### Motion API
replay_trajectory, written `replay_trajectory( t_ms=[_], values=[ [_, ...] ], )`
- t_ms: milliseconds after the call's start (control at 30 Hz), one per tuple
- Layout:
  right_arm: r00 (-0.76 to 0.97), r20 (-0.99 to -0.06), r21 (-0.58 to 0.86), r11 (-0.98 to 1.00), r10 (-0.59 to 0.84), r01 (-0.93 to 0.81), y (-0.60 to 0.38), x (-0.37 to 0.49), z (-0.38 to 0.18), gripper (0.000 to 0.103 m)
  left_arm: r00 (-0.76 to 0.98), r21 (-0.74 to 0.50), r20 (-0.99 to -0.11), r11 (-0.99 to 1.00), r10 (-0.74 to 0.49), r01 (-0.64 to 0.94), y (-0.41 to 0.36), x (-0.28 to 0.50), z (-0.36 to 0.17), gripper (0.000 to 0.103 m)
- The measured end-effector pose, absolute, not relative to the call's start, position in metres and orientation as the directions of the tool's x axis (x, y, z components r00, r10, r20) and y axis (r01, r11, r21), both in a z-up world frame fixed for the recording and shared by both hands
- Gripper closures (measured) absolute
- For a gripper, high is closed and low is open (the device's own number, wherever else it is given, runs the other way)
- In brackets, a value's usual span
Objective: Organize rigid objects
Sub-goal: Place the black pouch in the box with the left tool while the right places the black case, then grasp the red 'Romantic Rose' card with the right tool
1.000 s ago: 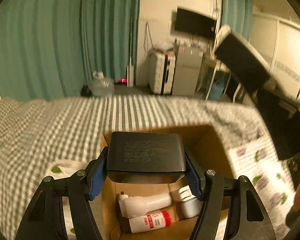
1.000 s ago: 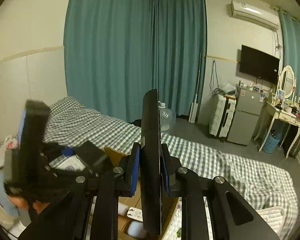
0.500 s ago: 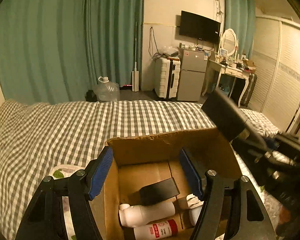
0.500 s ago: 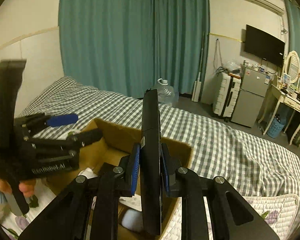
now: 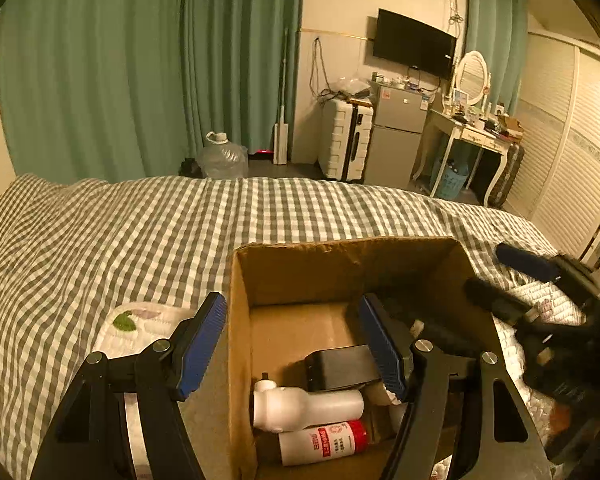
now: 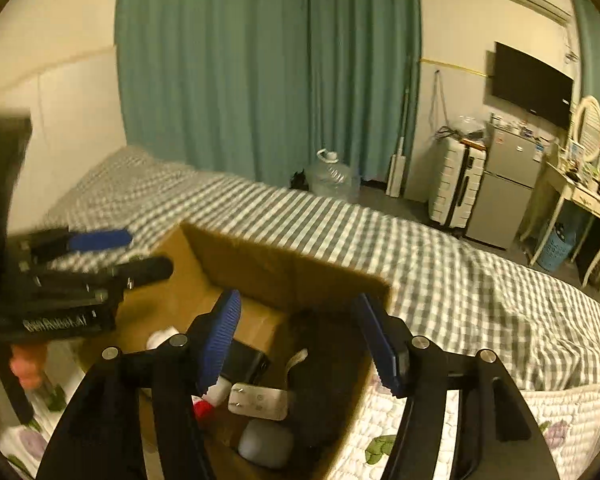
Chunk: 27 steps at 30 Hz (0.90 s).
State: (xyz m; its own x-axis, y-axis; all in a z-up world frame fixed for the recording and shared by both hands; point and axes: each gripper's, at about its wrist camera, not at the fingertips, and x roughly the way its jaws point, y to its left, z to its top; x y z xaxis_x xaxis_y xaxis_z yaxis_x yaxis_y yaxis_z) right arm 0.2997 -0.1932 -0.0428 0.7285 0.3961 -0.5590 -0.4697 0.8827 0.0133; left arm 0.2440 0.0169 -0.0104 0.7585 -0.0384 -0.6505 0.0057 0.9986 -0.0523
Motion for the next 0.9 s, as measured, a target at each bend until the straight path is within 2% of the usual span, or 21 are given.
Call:
replay_trajectory(
  t_ms=[67, 200, 400, 500, 667, 900],
  values=[
    [0.746, -0.549, 0.002, 0.893, 0.377, -0.45, -0.196, 0.295, -0.031, 0.038, 0.756, -0.055, -0.654, 0.998, -0.028, -0.01, 0.018, 0.241, -0.007, 0.032],
    [0.789, -0.5, -0.013, 0.908, 0.358, -0.42, -0.202, 0.276, -0.006, 0.014, 0.793, -0.018, -0.609, 1.0, 0.006, -0.022, 0.014, 0.221, 0.016, 0.031],
    [0.838, -0.43, -0.044, 0.92, 0.335, -0.39, -0.216, 0.227, 0.024, 0.0, 0.848, 0.029, -0.53, 1.0, 0.024, -0.01, 0.002, 0.179, 0.052, 0.031],
    [0.844, -0.421, -0.024, 0.926, 0.332, -0.377, -0.226, 0.198, 0.022, 0.0, 0.849, 0.027, -0.528, 1.0, 0.02, -0.007, 0.0, 0.154, 0.054, 0.031],
    [0.822, -0.5, -0.009, 0.947, 0.273, -0.321, -0.238, 0.16, -0.009, 0.0, 0.828, 0.039, -0.558, 0.998, 0.054, -0.039, 0.006, 0.115, 0.028, 0.031],
    [0.735, -0.601, 0.044, 0.93, 0.316, -0.364, -0.227, 0.127, -0.074, 0.0, 0.734, 0.044, -0.676, 0.998, 0.066, -0.049, 0.008, 0.078, -0.043, 0.031]
  ],
)
